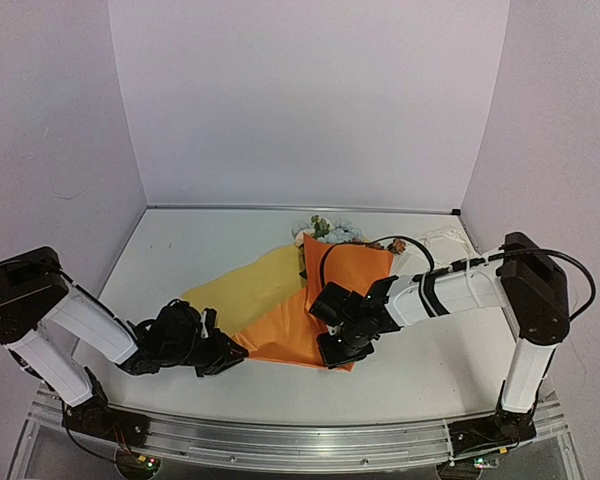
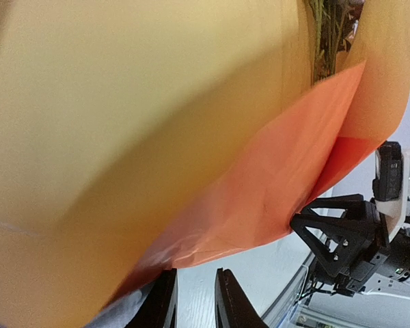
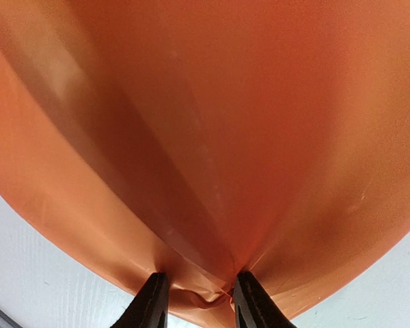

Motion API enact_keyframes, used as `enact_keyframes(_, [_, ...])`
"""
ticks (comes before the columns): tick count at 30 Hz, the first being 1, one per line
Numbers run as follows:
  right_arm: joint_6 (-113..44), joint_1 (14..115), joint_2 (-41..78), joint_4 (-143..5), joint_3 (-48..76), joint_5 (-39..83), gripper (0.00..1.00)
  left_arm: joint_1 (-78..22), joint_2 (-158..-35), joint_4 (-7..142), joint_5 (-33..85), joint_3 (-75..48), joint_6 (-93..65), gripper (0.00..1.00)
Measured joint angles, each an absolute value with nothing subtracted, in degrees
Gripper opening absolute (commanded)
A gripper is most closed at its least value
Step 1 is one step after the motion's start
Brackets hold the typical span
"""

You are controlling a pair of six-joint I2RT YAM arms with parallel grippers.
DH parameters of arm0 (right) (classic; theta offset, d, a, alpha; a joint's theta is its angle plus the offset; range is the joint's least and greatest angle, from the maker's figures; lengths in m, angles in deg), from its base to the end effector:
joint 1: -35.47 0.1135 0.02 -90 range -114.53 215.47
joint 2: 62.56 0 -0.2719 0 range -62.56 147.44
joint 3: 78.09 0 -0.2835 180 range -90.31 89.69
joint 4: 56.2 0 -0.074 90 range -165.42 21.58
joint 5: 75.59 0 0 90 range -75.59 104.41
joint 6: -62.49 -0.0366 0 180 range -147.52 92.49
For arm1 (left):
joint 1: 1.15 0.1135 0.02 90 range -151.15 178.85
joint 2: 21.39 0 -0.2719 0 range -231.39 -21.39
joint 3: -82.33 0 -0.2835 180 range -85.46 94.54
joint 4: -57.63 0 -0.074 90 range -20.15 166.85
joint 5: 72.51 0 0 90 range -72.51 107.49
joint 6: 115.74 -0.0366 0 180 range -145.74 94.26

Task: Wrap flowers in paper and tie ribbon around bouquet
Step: Press the fold line on the 2/3-folded wrapping paper.

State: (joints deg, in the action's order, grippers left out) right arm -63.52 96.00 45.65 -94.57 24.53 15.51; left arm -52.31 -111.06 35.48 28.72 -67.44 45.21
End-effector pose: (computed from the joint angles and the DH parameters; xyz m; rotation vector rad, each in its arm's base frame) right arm 0.1901 0.3379 0.1231 -0.6177 2.8185 0.4136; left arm 0.1512 -0.1992 0.0747 -0.3196 2.5638 -1.2416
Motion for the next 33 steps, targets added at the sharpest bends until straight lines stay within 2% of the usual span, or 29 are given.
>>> enact_keyframes(15, [-63.5, 96.3, 45.7, -94.6, 24.5, 15.0, 0.35, -42.7, -96.7, 39.9, 25.9, -77.6, 49.3, 0.26])
enact_keyframes(21, [-63.2, 96.3, 45.7, -94.6, 24.5, 15.0, 0.37, -42.0, -88.7, 47.6, 25.2, -78.8, 49.3, 0.37])
enact_keyframes(27, [-61.7, 96.7, 45.1, -96.2, 24.0, 15.3, 0.46, -42.4, -81.8, 54.3, 25.2, -78.1, 47.9, 0.42])
enact_keyframes(33, [-58.9, 96.9, 41.5, -99.1, 22.6, 15.7, 0.53, -46.3, -84.1, 56.7, 24.3, -75.0, 48.2, 0.49])
